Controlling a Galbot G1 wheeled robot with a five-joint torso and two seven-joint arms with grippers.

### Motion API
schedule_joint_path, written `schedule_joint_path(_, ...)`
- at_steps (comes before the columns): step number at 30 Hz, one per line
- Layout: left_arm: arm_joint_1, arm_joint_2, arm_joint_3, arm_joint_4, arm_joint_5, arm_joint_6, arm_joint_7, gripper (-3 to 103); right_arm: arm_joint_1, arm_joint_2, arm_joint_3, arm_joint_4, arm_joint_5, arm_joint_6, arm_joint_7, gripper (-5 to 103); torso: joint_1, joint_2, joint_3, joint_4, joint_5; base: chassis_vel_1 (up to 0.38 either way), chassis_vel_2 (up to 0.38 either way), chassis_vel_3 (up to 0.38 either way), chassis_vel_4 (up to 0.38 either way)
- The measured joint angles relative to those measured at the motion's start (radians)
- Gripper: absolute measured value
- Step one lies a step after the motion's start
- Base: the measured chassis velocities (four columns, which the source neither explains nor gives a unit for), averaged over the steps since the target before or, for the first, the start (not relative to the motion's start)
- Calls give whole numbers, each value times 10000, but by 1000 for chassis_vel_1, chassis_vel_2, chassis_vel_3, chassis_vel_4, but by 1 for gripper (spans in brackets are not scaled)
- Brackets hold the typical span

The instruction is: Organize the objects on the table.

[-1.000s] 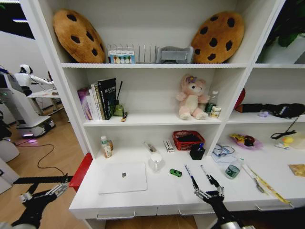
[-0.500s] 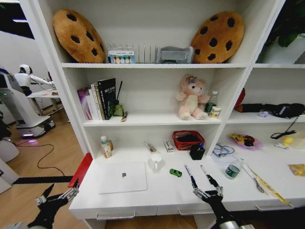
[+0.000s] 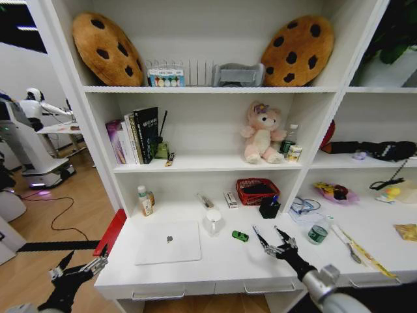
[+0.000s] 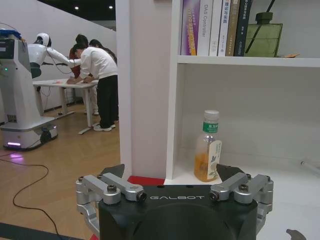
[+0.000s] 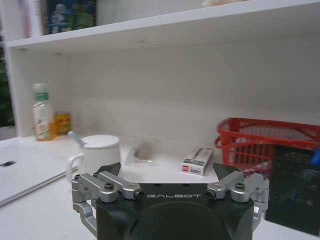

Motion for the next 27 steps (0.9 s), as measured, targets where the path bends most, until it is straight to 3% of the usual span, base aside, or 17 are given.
schedule_joint_path(1,2,2,-3,2,3,-3,1,100,956,-505,-139,-996,-134,68,-1730,100,1,-1,1,5,1,0,0,0,0)
schedule_joint_path(2,3,3,-4,3,5,-4,2,100,1311,-806,-223,-1387,-97,69,-2607,100,1,-1,1,6,-4,0,0,0,0)
schedule_joint_path(3,3,3,-4,3,5,-4,2,100,1311,-806,-223,-1387,-97,69,-2607,100,1,-1,1,6,-4,0,0,0,0)
schedule_joint_path(4,4,6,-5,4,6,-8,3,100,1569,-1117,-354,-1792,-4,72,-3639,100,1,0,1,0,-5,0,0,0,0)
schedule_joint_path(5,4,7,-6,5,7,-11,5,100,1616,-1210,-421,-2005,-129,124,-4121,100,1,0,0,-2,-5,0,0,0,0)
schedule_joint_path(12,4,11,-8,7,7,-19,7,100,1821,-1181,-729,-3052,-698,755,-5069,100,0,0,0,-5,-4,0,0,0,0)
schedule_joint_path(18,5,14,-13,9,7,-27,9,100,2730,-1241,-1373,-3896,-1158,988,-5006,100,0,0,0,-1,-4,0,0,0,0)
schedule_joint_path(27,5,18,-15,9,7,-30,12,100,4123,-1433,-2774,-4422,-1101,1016,-4995,100,0,0,-1,-1,-6,0,0,0,0)
